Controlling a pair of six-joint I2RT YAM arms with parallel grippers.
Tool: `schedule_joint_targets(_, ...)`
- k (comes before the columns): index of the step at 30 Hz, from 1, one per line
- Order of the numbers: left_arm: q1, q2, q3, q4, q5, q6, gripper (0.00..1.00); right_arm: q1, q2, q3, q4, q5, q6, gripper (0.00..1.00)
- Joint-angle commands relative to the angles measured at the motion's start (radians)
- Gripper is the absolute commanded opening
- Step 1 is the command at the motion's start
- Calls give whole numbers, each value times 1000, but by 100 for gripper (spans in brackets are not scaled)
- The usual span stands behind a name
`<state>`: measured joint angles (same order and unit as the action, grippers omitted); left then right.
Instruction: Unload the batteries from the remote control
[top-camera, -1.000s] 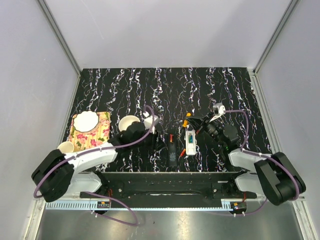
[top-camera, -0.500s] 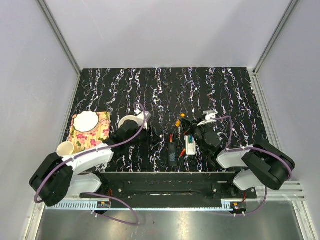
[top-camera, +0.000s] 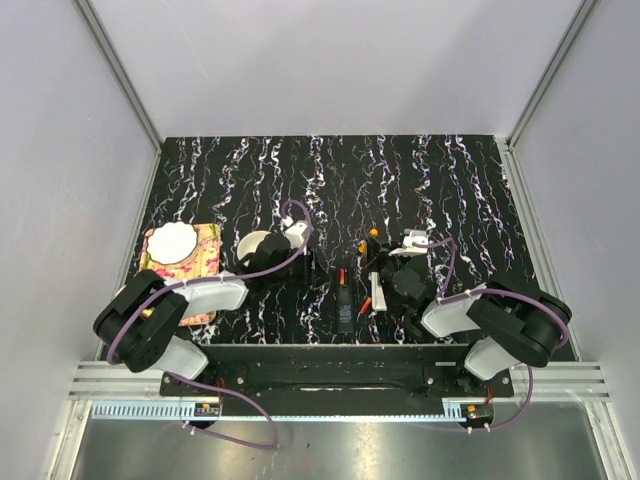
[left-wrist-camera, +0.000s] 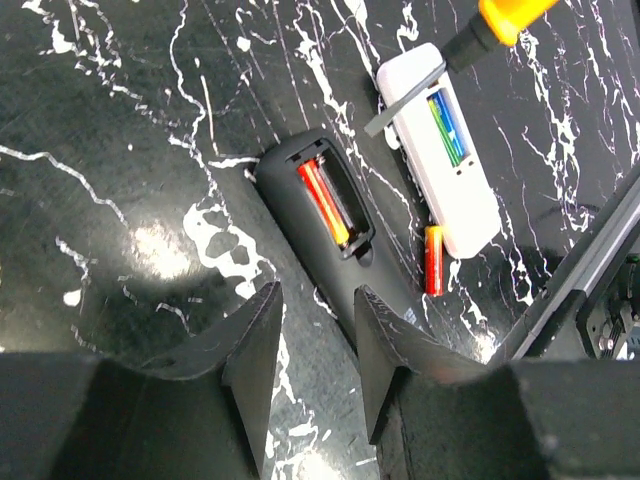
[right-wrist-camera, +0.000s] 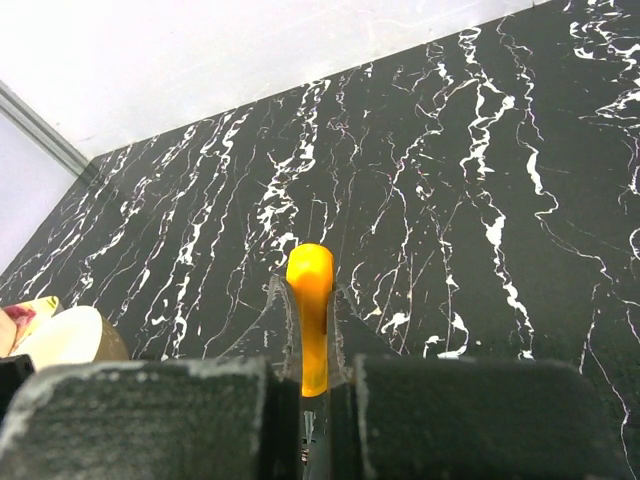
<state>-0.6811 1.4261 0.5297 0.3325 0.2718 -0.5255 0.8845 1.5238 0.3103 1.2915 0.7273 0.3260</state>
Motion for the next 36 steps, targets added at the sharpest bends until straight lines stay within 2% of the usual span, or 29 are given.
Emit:
schedule_joint_targets(1,6,68,70,122,38,-10,38,28,7,26,160,113,8,0)
schedule_joint_targets(15,8,211,116,165,38,5,29,54,44,-8,164,66,94,0)
schedule_joint_targets(36,8,283,128,197,53,-2,25,56,125,-37,242,66,156,0)
